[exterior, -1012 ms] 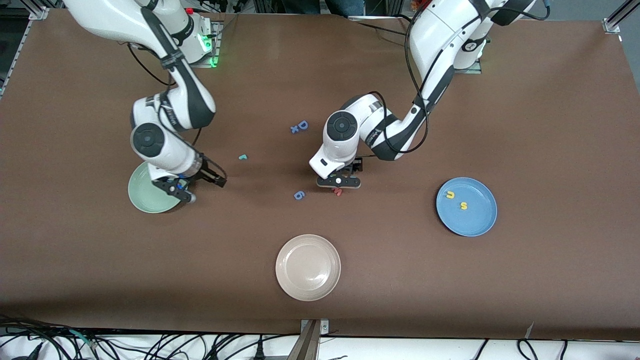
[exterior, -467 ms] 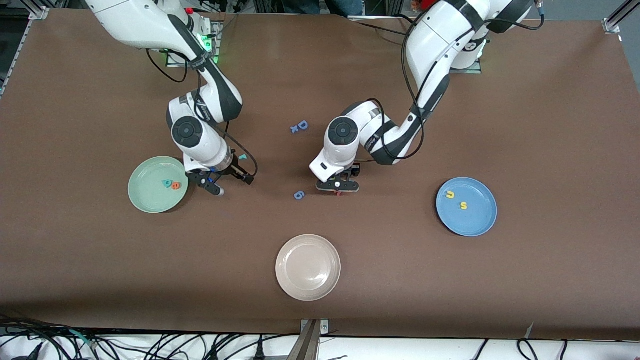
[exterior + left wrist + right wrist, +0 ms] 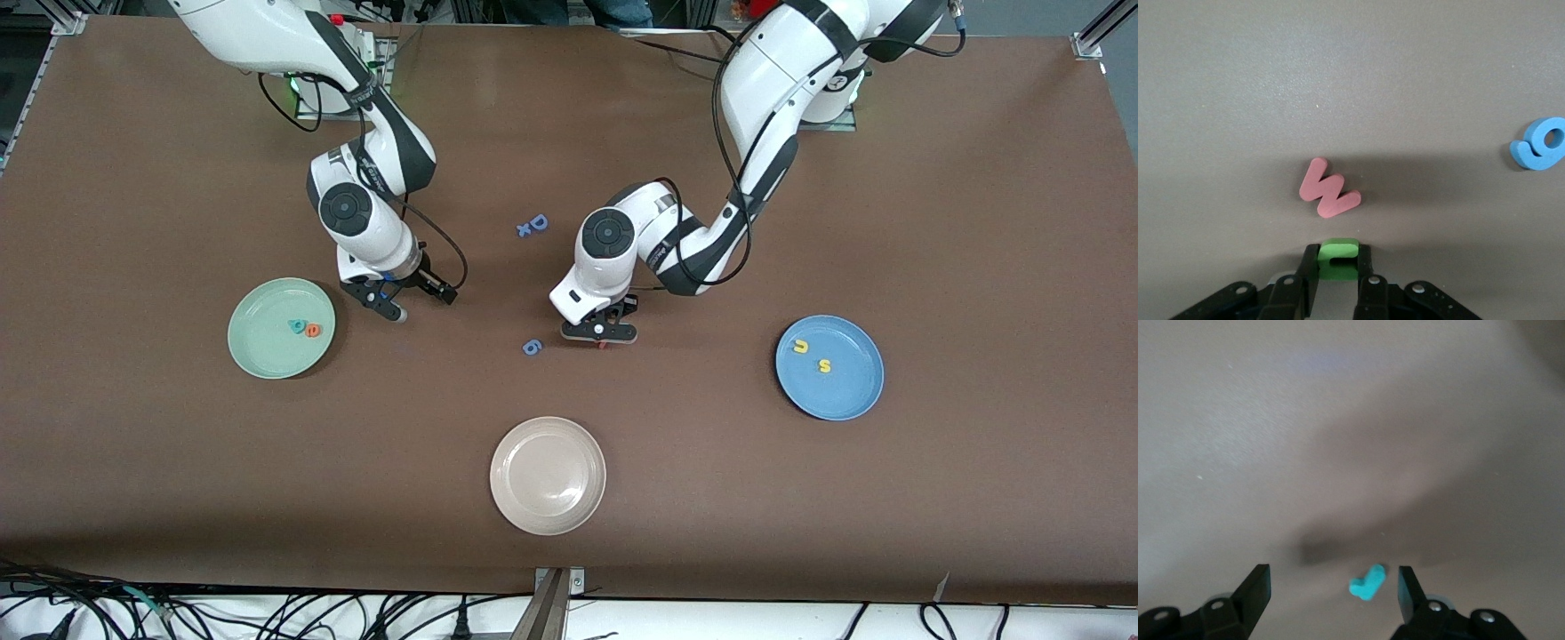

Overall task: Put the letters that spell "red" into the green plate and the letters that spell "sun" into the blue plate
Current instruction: 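Grasp the green letter with the left gripper while the right gripper grasps, then place the green letter on the blue plate while the right gripper moves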

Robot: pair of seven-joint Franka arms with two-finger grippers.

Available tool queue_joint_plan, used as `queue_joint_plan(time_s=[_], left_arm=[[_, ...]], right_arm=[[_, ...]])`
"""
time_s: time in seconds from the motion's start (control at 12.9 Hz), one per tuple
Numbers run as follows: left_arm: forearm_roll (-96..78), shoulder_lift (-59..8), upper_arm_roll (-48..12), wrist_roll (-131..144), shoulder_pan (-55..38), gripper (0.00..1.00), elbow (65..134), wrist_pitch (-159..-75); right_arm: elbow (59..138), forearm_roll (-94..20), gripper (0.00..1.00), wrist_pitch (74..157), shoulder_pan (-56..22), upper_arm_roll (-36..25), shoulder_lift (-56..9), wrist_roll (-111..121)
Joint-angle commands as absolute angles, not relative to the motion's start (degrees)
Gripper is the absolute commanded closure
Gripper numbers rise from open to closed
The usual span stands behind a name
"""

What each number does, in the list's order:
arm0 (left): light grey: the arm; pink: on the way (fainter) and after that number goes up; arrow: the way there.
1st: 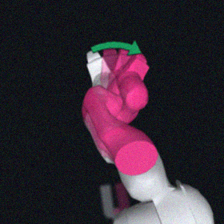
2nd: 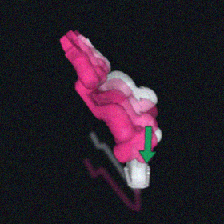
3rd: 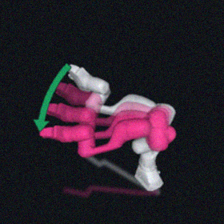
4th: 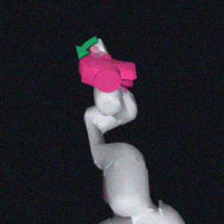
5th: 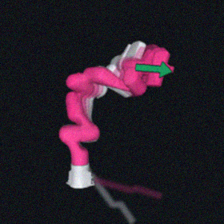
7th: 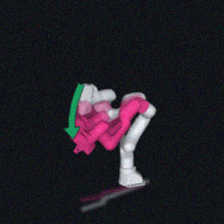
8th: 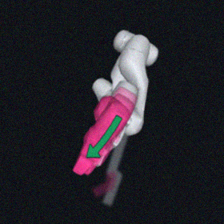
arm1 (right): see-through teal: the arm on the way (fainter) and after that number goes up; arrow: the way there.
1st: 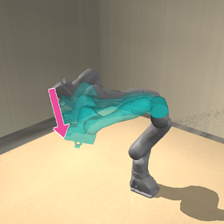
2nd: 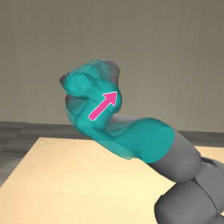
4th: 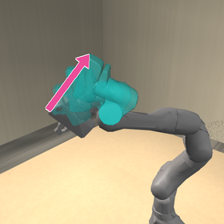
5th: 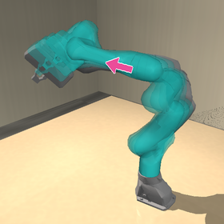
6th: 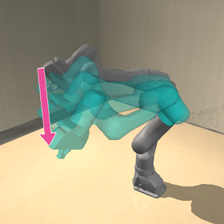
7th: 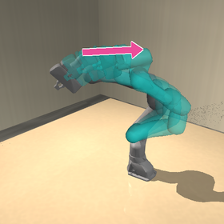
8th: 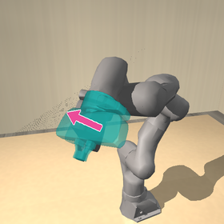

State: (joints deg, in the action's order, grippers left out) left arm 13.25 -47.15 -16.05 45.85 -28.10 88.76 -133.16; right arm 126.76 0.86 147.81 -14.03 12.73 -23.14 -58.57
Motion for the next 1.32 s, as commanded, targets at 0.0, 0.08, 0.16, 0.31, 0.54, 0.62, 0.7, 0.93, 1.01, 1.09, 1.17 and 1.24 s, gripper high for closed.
queue_joint_plan(time_s=[0.0,0.08,0.16,0.31,0.54,0.62,0.7,0.93,1.01,1.09,1.17,1.24], left_arm=[[14.9,-45.2,-15.9,46.5,-27.6,0.92,88.3,-128.6],[14.9,-43.9,-15.9,46.2,-26.9,0.91,88.2,-126.3],[14.9,-42.9,-16.0,46.1,-26.1,0.91,88.2,-124.7],[14.9,-41.1,-15.9,46.0,-23.6,0.91,87.8,-120.4],[15.0,-40.1,-15.9,37.0,-17.6,0.91,87.8,-117.5],[15.0,-39.7,-15.8,34.1,-15.7,0.91,87.8,-116.6],[15.0,-39.4,-15.7,30.4,-13.3,0.91,87.9,-115.5],[15.1,-38.8,-15.7,19.9,-6.2,0.91,88.7,-111.9],[15.1,-38.3,-15.8,16.2,-3.4,0.91,88.7,-110.1],[15.0,-37.9,-15.8,13.0,-1.4,0.91,88.7,-109.1],[15.0,-37.9,-15.8,10.5,0.5,0.91,88.7,-108.6],[15.1,-38.1,-15.8,8.8,2.6,0.91,88.7,-108.6]], right_arm=[[130.6,0.3,0.15,148.7,-13.3,13.4,-20.6,-58.9],[130.9,0.4,0.16,148.9,-13.3,13.5,-20.6,-58.8],[130.9,0.4,0.16,149.0,-13.0,13.8,-20.7,-58.7],[130.9,0.4,0.16,149.6,-12.8,13.9,-21.2,-58.6],[130.9,0.7,0.20,150.6,-12.9,13.9,-22.2,-58.4],[130.9,0.7,0.22,151.3,-12.9,13.9,-22.6,-58.4],[130.9,0.8,0.23,151.3,-12.9,13.9,-22.8,-58.4],[130.9,0.8,0.31,151.5,-12.9,13.9,-23.5,-58.3],[130.9,0.8,0.37,151.4,-12.9,13.9,-23.6,-58.3],[130.9,0.8,0.45,151.4,-12.9,13.9,-23.5,-58.2],[130.8,0.8,0.52,151.4,-12.9,13.9,-23.5,-58.2],[130.8,0.8,0.59,151.4,-12.9,14.0,-23.5,-58.2]])
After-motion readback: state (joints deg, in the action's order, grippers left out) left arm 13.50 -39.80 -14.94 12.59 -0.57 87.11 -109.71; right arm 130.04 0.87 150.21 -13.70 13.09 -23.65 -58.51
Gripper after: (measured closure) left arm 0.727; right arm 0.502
